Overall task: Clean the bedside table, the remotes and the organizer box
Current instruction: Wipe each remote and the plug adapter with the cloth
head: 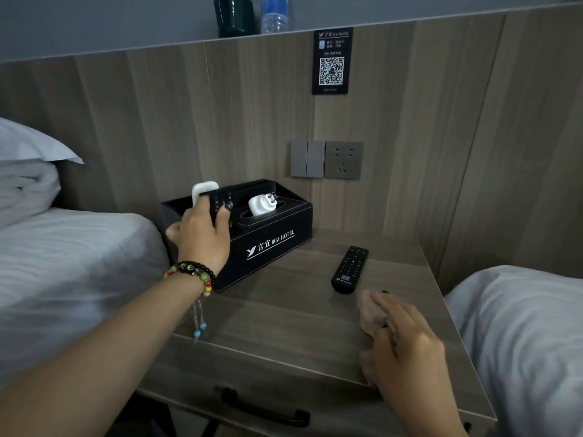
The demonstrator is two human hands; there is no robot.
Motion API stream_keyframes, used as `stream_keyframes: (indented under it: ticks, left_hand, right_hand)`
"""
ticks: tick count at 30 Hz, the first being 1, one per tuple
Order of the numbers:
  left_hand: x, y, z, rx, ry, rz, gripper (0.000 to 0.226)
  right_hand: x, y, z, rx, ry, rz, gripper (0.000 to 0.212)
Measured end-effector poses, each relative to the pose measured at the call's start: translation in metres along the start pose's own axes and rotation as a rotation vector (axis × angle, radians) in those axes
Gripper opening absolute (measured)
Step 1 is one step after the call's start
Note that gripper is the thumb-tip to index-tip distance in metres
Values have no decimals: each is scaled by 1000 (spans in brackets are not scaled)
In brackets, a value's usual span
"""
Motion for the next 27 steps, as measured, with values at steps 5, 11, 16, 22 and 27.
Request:
stream_keyframes:
  ticks: [5, 11, 16, 22, 27]
  left_hand:
    - [1, -48, -53, -558, 38, -111, 9]
    - [-90, -22, -68, -1248, -813, 230, 28]
    - [-136, 6, -62, -1321, -1107, 384, 31]
    - [-132, 20, -61, -1486, -1262, 344, 30]
    - [-145, 23, -62, -1531, -1290, 444, 33]
  right_hand:
    - [1, 2, -1, -5, 14, 35, 46]
    - [1, -2, 2, 7, 28, 47, 43]
    - [-10, -20, 18, 306, 137, -52, 48]
    - [-48, -8, 88, 386, -51, 40, 58]
    - [-51, 3, 84, 384, -47, 95, 60]
Point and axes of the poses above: each hand's wrist, its own x-axis towards the middle knuckle, its own y-axis out of the palm, z = x × y, the point moved 7 cm from there along x, towards the middle knuckle, and after that the axes turned 10 degrees about -z, right-handed, at the moved point
